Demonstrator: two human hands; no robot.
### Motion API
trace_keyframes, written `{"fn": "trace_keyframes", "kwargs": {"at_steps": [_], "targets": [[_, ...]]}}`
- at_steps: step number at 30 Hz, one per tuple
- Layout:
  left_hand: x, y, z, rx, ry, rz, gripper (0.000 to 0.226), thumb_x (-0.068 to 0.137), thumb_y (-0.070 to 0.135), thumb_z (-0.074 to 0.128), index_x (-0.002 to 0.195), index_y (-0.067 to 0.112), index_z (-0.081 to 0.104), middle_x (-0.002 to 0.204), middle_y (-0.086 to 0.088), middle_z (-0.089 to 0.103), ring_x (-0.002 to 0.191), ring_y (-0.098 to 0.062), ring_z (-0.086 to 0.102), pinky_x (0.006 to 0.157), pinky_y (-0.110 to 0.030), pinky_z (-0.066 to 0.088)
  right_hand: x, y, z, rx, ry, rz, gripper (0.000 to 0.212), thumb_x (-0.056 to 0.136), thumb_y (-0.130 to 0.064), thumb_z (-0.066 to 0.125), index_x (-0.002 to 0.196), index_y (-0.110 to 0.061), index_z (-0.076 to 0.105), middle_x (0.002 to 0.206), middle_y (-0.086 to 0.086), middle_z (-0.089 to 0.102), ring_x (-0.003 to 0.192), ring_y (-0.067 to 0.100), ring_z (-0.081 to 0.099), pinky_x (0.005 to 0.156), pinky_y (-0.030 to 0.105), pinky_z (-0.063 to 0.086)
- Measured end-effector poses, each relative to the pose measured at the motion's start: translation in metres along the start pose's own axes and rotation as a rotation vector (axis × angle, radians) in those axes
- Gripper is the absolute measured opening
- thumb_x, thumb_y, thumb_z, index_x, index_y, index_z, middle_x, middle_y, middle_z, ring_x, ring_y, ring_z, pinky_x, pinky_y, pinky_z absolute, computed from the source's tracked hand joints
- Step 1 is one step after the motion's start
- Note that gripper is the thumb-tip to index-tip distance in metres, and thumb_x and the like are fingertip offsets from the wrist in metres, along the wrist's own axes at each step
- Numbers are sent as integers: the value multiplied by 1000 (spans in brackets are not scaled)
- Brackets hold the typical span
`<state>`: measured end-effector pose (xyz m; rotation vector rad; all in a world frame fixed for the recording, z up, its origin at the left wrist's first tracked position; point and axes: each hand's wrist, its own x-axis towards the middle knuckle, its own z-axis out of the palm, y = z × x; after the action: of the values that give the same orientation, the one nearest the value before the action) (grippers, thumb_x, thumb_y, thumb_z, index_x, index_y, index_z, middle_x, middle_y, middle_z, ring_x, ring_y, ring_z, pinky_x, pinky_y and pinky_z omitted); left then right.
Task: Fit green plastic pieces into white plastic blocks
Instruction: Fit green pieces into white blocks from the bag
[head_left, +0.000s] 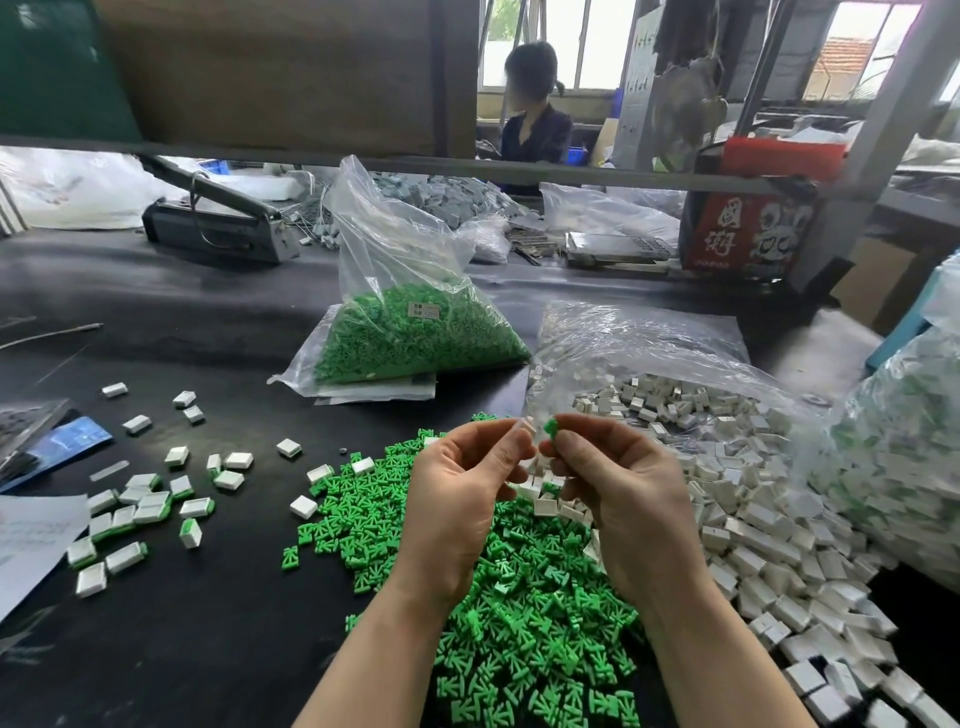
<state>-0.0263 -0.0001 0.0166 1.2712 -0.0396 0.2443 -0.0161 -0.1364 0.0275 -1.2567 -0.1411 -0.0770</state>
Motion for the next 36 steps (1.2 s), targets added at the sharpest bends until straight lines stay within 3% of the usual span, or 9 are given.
{"fn": "trace_keyframes", "kwargs": {"at_steps": [4, 8, 17, 23, 28, 32, 36], "targets": [[-1, 1, 1, 30, -32, 41, 16, 80, 25, 70, 91, 15, 77, 76, 0, 74, 66, -4, 62, 60, -15, 48, -1, -1, 1, 12, -8, -35, 13, 79, -9, 71, 90, -13, 77, 84, 12, 73, 71, 16, 63, 58, 22, 50], [-1, -1, 2, 137, -63, 91, 16, 93, 12, 63, 102, 17, 75, 82, 2, 75, 74, -2, 65, 65, -14, 49, 0, -1, 1, 2, -27, -89, 21, 77, -12, 71, 97, -12, 76, 84, 5, 74, 69, 9, 64, 60, 17, 51], [-2, -3, -1, 209, -64, 163, 14, 93, 9, 62, 94, 17, 74, 74, 5, 73, 70, 0, 63, 66, -14, 49, -4, 0, 3, -360, 24, -297, 17, 80, -5, 77, 89, -19, 76, 82, -6, 76, 75, 10, 73, 67, 16, 55], [-1, -3, 1, 65, -79, 120, 12, 85, 18, 66, 91, 16, 75, 76, 0, 74, 70, -3, 67, 66, -14, 51, -5, -3, 4, -138, 6, -205, 15, 77, -12, 74, 92, -12, 75, 82, 4, 76, 68, 9, 69, 62, 16, 53], [-3, -8, 4, 140, -131, 90, 9, 95, 10, 60, 96, 9, 69, 79, -1, 74, 74, -8, 69, 67, -18, 53, -5, 5, 6, -211, 95, -195, 11, 85, -6, 72, 90, -15, 75, 81, 1, 76, 73, 17, 73, 65, 22, 57], [-4, -12, 1, 467, -187, 154, 22, 101, 29, 49, 84, 17, 56, 64, 7, 58, 56, -3, 50, 55, -21, 42, -6, 10, 10, -214, 122, -179, 12, 85, -6, 72, 84, -18, 75, 80, 1, 76, 75, 16, 73, 68, 22, 56], [-7, -11, 4, 492, -252, 150, 34, 98, 44, 39, 75, 23, 51, 59, 14, 48, 56, -4, 39, 55, -26, 34, -5, 12, 13, -192, 142, -184, 14, 85, -5, 72, 82, -18, 75, 78, 2, 75, 70, 13, 70, 64, 19, 53]]}}
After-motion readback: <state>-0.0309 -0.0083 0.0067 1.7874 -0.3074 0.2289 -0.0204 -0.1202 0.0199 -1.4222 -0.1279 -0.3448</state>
